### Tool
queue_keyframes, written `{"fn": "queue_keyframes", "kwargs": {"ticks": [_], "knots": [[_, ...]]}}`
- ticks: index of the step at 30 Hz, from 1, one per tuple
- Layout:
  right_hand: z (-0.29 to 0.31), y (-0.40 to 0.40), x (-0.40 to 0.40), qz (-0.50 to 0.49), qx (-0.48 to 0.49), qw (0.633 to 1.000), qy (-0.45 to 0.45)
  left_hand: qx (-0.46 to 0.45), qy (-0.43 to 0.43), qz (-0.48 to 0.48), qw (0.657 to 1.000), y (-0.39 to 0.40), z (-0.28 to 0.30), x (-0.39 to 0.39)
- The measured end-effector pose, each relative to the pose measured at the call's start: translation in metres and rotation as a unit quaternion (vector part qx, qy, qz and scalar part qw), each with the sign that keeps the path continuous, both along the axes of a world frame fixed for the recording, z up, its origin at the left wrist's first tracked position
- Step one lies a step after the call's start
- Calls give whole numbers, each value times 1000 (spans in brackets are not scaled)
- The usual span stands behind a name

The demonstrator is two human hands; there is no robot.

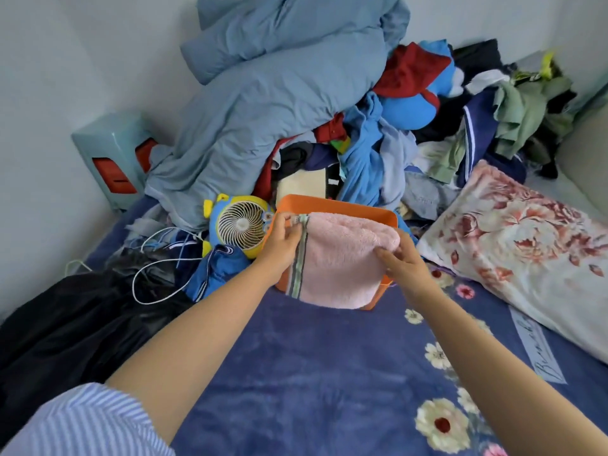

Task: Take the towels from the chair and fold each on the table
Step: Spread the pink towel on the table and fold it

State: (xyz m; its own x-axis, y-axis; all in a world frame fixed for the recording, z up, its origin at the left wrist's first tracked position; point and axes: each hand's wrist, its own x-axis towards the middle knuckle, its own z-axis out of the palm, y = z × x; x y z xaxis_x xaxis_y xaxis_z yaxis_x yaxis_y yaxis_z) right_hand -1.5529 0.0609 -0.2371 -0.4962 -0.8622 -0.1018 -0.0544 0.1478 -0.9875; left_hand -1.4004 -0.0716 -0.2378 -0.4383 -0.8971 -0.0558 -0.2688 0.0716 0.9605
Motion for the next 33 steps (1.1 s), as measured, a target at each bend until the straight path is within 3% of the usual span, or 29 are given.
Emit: {"fn": "queue_keyframes", "kwargs": {"ticks": [5, 10, 17, 25, 29, 33], "knots": [[-20, -80, -24, -46, 7, 998, 38, 0, 9, 23, 1000, -80, -23, -42], [-61, -145, -57, -68, 33, 997, 13, 28, -29, 36, 999, -137, -66, -80], [-168, -219, -97, -25, 179, 983, -44, 54, -230, 62, 970, -204, -165, -117], [-268, -290, -117, 11, 387, 908, -159, 153, -400, 52, 902, -258, -278, -148], [-310, -314, -114, 16, 411, 898, -154, 164, -430, 69, 885, -275, -315, -154], [-343, -332, -119, -58, 369, 914, -158, 147, -396, 122, 898, -292, -336, -161]]}}
